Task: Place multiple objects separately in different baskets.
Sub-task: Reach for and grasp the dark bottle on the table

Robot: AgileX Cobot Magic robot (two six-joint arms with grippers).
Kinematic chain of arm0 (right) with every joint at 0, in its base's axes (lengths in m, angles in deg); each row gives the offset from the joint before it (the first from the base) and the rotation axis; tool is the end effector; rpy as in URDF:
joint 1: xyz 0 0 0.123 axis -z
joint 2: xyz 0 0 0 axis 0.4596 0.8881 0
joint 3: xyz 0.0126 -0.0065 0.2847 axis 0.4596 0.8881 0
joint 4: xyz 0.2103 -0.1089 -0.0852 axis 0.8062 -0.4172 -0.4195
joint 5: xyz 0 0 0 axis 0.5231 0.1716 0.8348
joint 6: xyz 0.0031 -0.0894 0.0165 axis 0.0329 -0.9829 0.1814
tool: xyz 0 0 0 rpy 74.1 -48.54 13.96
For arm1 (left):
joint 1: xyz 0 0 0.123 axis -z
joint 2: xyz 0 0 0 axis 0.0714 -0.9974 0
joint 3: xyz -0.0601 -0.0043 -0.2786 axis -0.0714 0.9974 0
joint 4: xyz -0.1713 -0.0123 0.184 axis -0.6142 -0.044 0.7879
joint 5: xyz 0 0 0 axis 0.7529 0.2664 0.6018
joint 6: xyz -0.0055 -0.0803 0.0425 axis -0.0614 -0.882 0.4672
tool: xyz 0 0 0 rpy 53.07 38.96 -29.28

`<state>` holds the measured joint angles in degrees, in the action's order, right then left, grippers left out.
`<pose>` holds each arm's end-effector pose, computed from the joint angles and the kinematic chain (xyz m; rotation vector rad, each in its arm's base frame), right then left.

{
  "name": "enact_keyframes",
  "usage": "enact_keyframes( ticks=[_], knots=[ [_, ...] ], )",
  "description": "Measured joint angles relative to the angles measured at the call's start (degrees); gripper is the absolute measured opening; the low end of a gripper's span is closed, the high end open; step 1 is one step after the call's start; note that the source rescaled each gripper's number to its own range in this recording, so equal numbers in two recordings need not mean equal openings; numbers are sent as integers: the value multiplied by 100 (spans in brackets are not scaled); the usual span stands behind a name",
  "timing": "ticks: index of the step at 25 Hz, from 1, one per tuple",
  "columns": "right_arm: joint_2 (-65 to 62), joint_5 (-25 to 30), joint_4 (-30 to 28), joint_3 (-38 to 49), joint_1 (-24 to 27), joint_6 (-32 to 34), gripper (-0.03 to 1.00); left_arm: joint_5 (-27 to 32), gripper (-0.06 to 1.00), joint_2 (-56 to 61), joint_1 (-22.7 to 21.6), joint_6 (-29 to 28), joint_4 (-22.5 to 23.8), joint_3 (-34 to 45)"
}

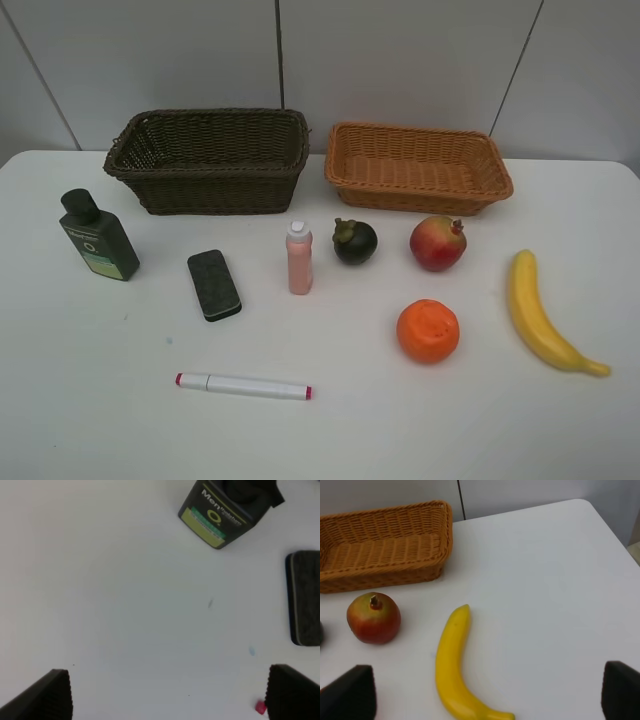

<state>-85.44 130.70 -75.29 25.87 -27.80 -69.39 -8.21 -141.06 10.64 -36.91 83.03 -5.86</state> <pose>-0.0087 -0.0118 0.2801 0.2177 2.0228 -0.0375 0.1649 -0.0120 0.2875 -0.6134 2.5896 -0.1210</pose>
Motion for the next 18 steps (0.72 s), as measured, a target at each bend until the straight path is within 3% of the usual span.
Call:
enact_keyframes(
  ticks=[10, 18],
  knots=[
    [0, 0, 0, 0, 0, 0, 100, -147, 100, -2763, 0, -192, -50, -1595],
    [0, -5, 0, 0, 0, 0, 100, -940, 100, -3743, 0, -1044, -50, -1769]
  ],
)
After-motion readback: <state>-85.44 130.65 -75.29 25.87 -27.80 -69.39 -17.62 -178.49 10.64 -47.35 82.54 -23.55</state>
